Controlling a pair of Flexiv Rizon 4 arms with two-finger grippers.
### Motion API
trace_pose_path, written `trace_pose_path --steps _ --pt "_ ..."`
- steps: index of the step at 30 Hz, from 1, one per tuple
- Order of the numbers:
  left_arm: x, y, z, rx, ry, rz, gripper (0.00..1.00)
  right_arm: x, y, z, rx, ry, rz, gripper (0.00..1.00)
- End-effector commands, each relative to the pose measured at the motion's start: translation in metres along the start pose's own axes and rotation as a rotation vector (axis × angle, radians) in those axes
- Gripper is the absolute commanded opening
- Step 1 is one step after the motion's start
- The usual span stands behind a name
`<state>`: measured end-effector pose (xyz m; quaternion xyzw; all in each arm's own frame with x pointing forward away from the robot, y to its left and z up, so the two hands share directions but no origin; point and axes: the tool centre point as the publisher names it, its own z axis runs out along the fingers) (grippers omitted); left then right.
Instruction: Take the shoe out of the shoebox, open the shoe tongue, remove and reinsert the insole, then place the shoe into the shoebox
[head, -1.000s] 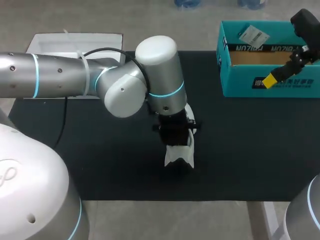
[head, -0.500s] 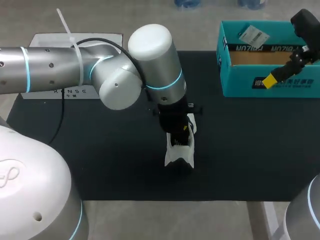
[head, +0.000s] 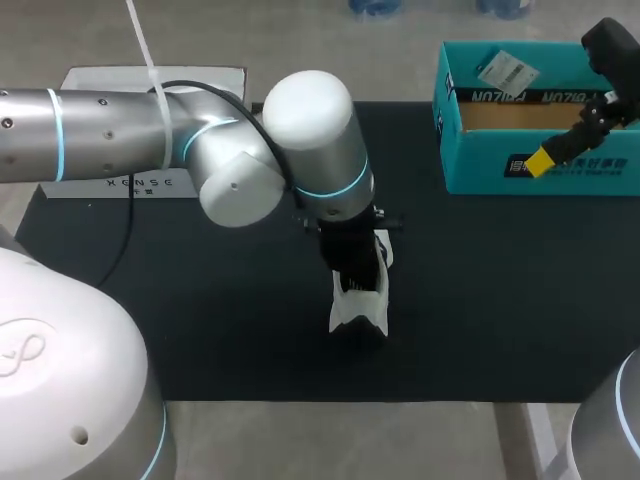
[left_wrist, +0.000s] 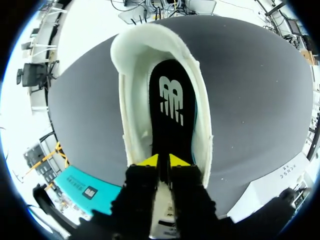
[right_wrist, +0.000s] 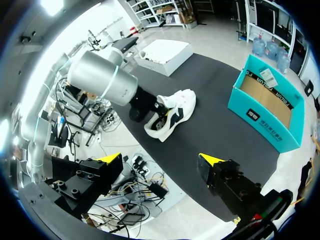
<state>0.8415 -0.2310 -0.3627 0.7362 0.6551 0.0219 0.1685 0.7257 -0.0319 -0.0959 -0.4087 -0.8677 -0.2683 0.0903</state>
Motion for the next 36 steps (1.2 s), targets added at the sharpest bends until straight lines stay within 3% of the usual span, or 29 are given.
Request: trace_pose_path --steps 1,5,9,22,36 --pt "0.001 0.001 0.001 0.005 0.007 -0.008 0.53 -0.001 0.003 0.001 0.006 0.001 0.001 1.00" --pt "0.004 0.000 -0.001 0.025 0.013 -0.020 0.89 -0.001 0.003 0.001 0.006 0.001 0.001 1.00" --pt "0.006 0.003 -0.002 0.025 0.015 -0.027 1.00 -0.001 0.003 0.001 0.006 0.001 0.001 1.00" --pt "0.003 0.006 -0.011 0.026 0.012 -0.027 1.00 -0.001 0.003 0.001 0.006 0.001 0.001 1.00" --pt "-0.006 0.038 -0.077 -0.047 -0.022 -0.019 1.00 -0.001 0.003 0.001 0.006 0.001 0.001 1.00"
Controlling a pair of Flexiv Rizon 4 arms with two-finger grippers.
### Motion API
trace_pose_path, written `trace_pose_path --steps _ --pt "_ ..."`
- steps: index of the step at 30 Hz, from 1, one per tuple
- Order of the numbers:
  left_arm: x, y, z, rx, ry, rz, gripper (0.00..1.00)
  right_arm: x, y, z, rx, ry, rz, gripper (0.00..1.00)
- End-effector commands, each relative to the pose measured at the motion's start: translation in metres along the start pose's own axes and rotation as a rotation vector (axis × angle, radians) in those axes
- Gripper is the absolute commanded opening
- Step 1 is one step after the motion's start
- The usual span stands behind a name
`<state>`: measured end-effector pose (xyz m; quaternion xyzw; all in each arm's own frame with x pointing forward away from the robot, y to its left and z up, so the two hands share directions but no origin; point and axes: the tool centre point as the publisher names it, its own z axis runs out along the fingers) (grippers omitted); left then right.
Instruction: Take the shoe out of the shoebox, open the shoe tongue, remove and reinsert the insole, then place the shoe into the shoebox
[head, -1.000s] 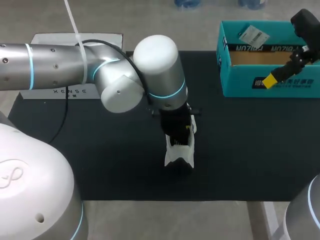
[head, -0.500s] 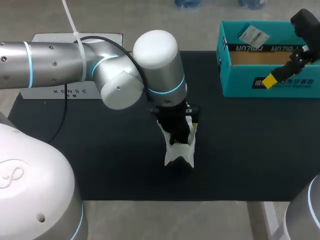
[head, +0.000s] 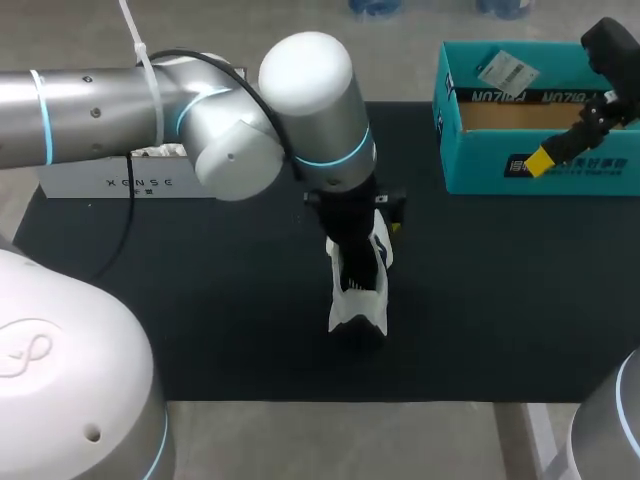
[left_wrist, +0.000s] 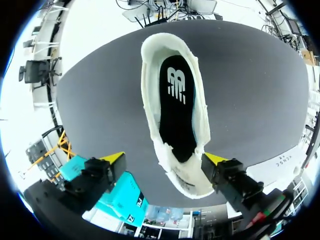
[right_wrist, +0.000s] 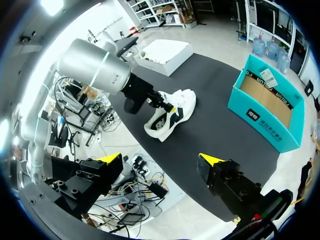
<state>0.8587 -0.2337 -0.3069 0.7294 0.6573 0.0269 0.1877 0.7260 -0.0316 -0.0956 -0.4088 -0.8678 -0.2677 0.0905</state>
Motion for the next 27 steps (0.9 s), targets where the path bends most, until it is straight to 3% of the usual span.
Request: trace_pose_path --steps 1,7,13,14,15,27 --pt "0.004 0.012 -0.034 -0.022 -0.007 -0.009 1.00 -0.001 0.002 0.001 0.005 0.001 0.001 1.00" --pt "0.005 0.037 -0.056 -0.073 -0.022 -0.031 1.00 -0.001 0.002 0.001 0.005 0.001 0.001 1.00" --pt "0.005 0.050 -0.060 -0.078 -0.041 -0.064 1.00 -0.001 0.002 0.001 0.005 0.001 0.001 1.00" --pt "0.005 0.051 -0.059 -0.074 -0.057 -0.072 0.36 -0.001 0.002 0.001 0.005 0.001 0.001 1.00" --pt "0.006 0.052 -0.057 -0.068 -0.060 -0.073 0.00 -0.001 0.002 0.001 0.005 0.001 0.001 1.00" --pt "0.012 0.058 -0.034 -0.053 -0.034 -0.088 0.00 -0.001 0.002 0.001 0.005 0.001 0.001 1.00"
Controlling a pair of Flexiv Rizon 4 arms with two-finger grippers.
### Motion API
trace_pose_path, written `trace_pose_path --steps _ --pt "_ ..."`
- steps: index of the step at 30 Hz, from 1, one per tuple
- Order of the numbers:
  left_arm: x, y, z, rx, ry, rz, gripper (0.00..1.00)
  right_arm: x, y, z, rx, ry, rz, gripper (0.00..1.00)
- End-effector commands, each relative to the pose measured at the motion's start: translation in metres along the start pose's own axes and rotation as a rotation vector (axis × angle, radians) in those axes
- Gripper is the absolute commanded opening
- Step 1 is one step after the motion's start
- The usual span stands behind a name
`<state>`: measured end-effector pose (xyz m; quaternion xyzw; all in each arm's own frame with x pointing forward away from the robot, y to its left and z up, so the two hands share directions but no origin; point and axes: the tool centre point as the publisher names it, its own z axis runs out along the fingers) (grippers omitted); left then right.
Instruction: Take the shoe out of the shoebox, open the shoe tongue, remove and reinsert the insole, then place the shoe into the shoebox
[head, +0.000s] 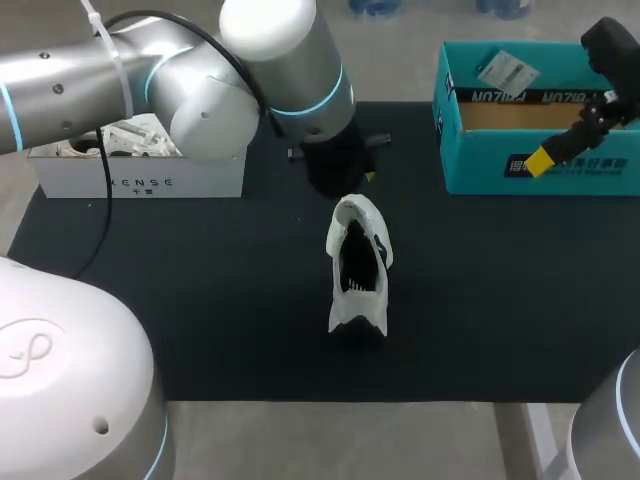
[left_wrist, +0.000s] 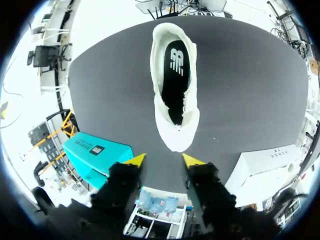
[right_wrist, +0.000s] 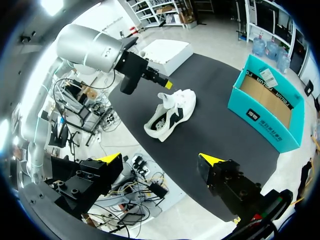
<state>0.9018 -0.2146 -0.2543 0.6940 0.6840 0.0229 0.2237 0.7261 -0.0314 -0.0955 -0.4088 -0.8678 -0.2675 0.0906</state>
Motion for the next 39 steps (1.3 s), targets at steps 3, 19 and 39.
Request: trace_pose_path --steps 3,19,39 --pt "0.003 -0.004 0.014 0.017 0.020 0.002 0.00 -0.001 0.002 0.001 0.004 0.001 0.001 1.00" --pt "0.033 -0.059 0.068 0.129 0.083 0.029 0.00 -0.001 0.002 0.001 0.004 0.001 0.001 1.00" --pt "0.048 -0.034 0.038 0.055 0.078 -0.004 0.00 -0.001 0.002 0.001 0.004 0.001 0.001 1.00"
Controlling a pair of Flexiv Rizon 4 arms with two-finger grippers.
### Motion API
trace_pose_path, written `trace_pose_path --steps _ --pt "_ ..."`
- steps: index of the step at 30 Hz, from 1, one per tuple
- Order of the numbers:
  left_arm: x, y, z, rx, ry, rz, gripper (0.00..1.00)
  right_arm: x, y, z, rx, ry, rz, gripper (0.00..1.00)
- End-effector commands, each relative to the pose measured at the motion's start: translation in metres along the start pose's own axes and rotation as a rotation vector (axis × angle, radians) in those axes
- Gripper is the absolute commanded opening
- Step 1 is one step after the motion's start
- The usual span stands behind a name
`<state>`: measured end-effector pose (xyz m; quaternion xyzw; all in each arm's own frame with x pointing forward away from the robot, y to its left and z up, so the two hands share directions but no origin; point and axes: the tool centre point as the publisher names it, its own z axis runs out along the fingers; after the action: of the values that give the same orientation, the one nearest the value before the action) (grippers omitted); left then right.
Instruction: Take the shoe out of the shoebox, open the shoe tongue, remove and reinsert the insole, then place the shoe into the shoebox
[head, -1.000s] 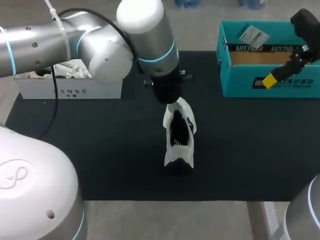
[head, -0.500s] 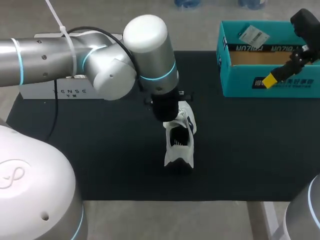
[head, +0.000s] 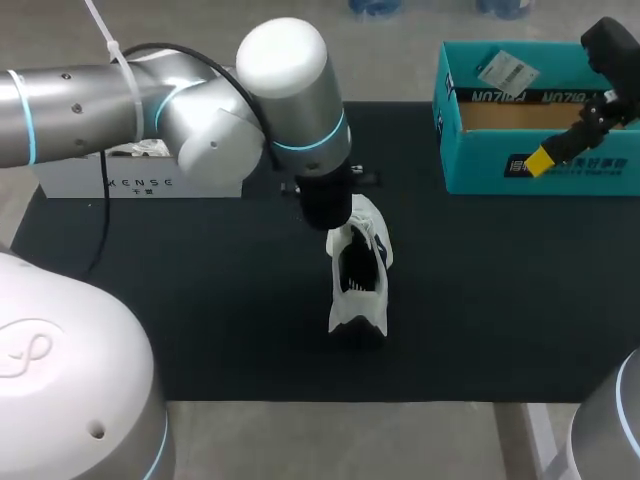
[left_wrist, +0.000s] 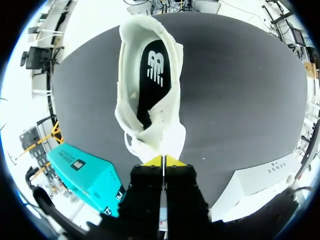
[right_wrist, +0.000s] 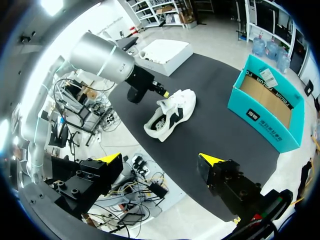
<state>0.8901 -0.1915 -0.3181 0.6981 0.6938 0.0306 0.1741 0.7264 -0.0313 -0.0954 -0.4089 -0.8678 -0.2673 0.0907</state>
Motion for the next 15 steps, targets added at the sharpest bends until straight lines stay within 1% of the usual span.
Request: trace_pose_path --steps 1,5,9,15 --pt "0.011 -0.003 -0.007 -0.007 0.000 -0.005 0.00 -0.001 0.002 0.001 0.004 0.001 0.001 1.00" --pt "0.010 -0.008 0.001 0.001 0.012 -0.001 0.00 -0.001 0.002 0.001 0.004 0.001 0.001 1.00" --pt "0.004 -0.014 0.009 0.012 0.017 0.010 0.00 -0.001 0.002 0.001 0.004 0.001 0.001 1.00" --pt "-0.004 -0.017 0.011 0.018 0.012 0.026 0.00 -0.001 0.002 0.001 0.004 0.001 0.001 1.00"
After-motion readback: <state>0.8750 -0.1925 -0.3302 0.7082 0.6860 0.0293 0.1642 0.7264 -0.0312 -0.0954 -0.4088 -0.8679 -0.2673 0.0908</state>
